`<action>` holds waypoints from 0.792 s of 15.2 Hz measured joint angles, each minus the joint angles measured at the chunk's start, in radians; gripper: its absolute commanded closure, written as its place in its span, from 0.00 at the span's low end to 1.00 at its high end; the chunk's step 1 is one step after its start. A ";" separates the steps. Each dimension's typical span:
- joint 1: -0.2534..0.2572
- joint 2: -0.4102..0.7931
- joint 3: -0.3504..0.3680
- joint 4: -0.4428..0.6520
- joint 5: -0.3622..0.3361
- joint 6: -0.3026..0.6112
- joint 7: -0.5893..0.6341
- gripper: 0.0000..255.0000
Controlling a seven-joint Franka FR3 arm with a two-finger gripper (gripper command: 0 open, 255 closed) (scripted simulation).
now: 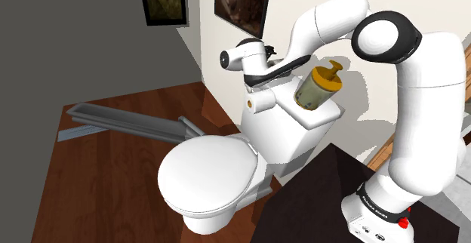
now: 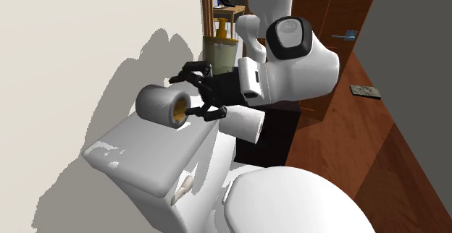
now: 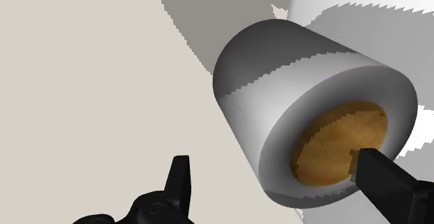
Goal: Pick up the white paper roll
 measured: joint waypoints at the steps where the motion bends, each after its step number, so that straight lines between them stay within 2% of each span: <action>1: 0.000 0.002 0.000 0.001 0.000 0.000 0.001 1.00; 12: -0.001 -0.005 0.001 0.004 0.001 -0.001 -0.008 1.00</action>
